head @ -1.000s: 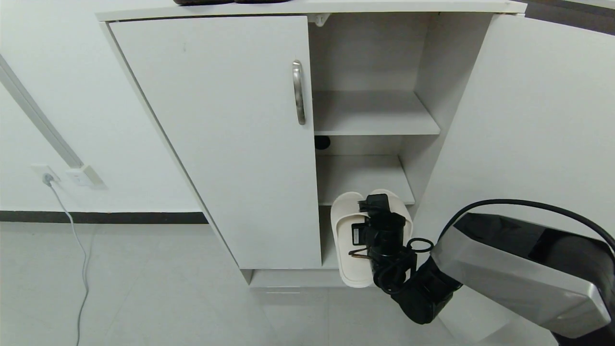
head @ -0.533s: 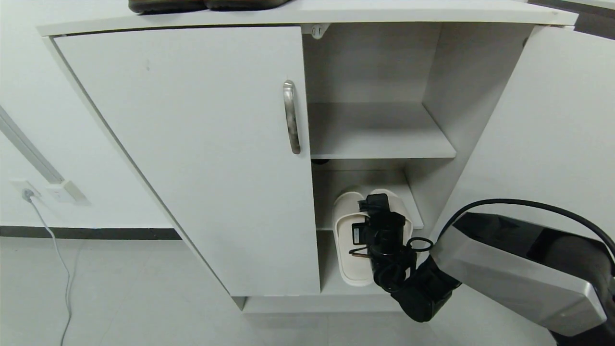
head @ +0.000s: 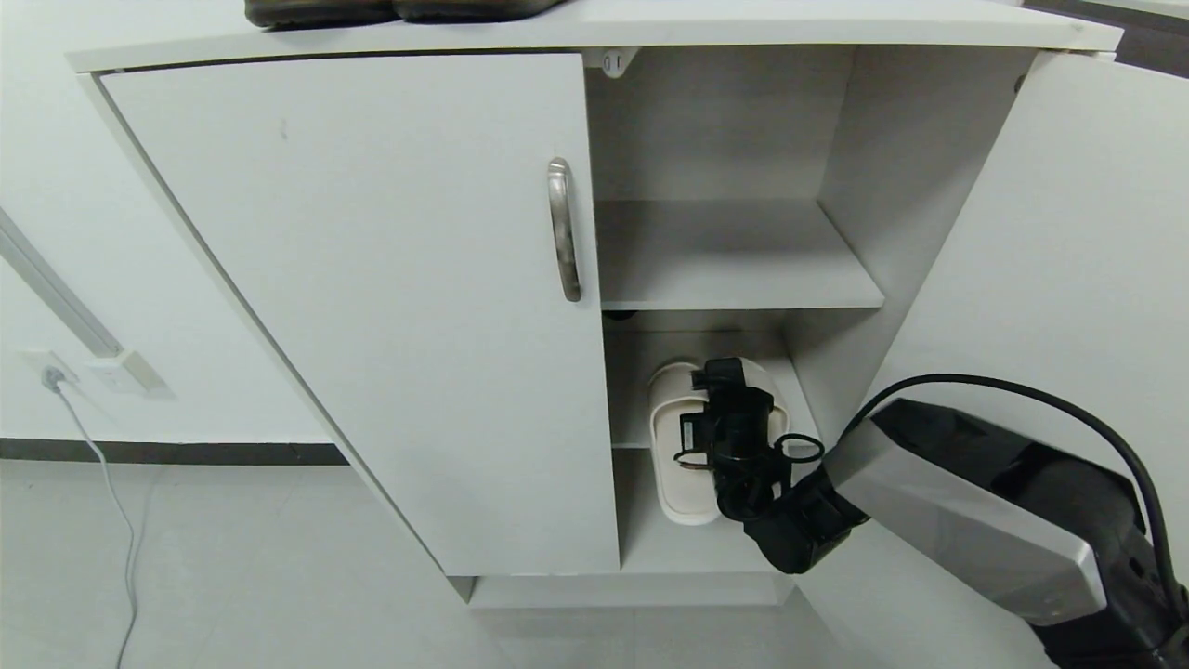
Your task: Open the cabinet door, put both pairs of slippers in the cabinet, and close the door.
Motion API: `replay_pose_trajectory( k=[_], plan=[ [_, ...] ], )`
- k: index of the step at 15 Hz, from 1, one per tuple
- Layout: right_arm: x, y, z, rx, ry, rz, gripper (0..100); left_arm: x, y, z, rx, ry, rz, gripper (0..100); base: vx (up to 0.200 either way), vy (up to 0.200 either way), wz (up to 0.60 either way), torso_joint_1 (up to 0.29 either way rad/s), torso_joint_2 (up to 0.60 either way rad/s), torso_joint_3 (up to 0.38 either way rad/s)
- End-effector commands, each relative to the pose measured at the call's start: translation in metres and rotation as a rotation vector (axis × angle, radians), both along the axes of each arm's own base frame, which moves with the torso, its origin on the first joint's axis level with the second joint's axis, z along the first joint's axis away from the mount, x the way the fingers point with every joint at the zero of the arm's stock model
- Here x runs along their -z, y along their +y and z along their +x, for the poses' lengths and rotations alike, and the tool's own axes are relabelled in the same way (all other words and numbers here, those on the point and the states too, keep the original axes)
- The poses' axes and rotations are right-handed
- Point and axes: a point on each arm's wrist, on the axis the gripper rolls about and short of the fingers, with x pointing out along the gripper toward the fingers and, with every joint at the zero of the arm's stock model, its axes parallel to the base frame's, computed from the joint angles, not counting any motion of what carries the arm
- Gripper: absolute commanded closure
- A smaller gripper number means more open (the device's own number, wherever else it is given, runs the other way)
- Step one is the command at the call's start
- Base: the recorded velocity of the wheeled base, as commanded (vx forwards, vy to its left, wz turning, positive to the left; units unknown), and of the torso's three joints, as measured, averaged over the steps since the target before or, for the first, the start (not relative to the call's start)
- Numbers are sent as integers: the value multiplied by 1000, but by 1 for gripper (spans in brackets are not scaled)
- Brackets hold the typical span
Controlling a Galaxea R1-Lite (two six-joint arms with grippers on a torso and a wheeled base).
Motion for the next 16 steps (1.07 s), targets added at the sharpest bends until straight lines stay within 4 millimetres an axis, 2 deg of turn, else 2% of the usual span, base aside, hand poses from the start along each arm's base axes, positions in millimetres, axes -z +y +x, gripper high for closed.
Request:
replay_pose_trajectory(
  k=[1,7,16],
  plan=[
    [-1,-1,19,22,-14,14,100,0,0,0,0,2,0,100,0,0,0,0,0,0],
    [-24,-6,55,59,-39,37,100,0,0,0,-1,2,0,100,0,0,0,0,0,0],
    [-30,-6,67,26,-45,44,100,0,0,0,-1,2,0,100,0,0,0,0,0,0]
  ],
)
